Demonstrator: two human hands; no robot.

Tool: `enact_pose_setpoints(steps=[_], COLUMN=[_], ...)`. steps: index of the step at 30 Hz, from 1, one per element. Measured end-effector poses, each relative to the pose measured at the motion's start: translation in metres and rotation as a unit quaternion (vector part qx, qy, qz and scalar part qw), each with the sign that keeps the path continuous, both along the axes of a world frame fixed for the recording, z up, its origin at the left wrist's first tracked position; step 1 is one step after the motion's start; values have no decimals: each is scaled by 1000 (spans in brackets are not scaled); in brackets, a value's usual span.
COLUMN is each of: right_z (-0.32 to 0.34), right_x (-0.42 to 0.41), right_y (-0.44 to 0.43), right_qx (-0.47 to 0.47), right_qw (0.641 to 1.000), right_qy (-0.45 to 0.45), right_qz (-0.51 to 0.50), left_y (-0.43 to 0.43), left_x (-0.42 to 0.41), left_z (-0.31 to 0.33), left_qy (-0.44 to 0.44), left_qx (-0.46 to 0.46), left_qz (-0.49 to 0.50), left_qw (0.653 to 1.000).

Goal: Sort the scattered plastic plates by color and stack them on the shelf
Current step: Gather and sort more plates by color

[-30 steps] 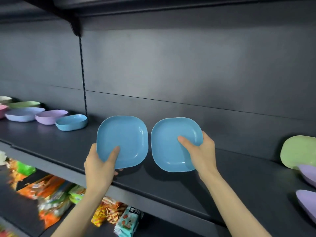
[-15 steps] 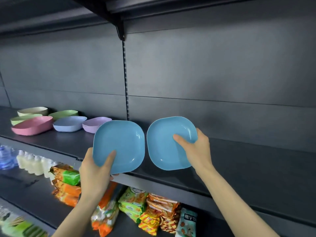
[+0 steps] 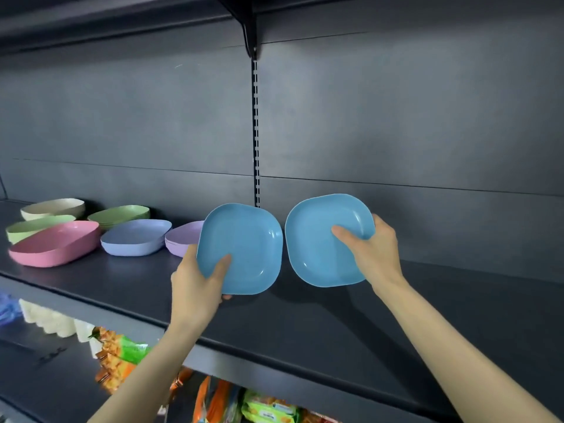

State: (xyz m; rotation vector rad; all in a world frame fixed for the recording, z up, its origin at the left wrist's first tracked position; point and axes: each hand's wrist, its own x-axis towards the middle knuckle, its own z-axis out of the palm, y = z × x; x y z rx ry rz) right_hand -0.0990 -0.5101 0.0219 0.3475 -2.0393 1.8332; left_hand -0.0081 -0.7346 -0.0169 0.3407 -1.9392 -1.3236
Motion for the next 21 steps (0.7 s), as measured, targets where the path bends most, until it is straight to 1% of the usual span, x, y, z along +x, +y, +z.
enact_pose_setpoints(steps=[6,11,15,17,19,21], right_z=[9,12,6,5,4,4], right_x=[-54,-82,-96,-100,-102,-103], right_y=[-38,-66,-85,-91,-97,-101], right_qx=[26,35,52,64,65,65], right_qw=[1000,999,997,995,993,991], right_qy=[-5,-7,-17,-18,-21,-25], right_qz=[-17,-32,-56,-75,-98,-115], left_y=[-45,-79,-97,-105,-111,-117], left_x=[-65,-105,-132,-144,-155,-163], left_z=[6,11,9,7,7,6], left_qy=[-33,-61,-93,-106,-127,-150], left_qx=[-10,-16,-56,-95,-146,-174], left_qz=[-43,-63,-101,-122,-148,-178], left_qw=[999,996,989,982,970,957])
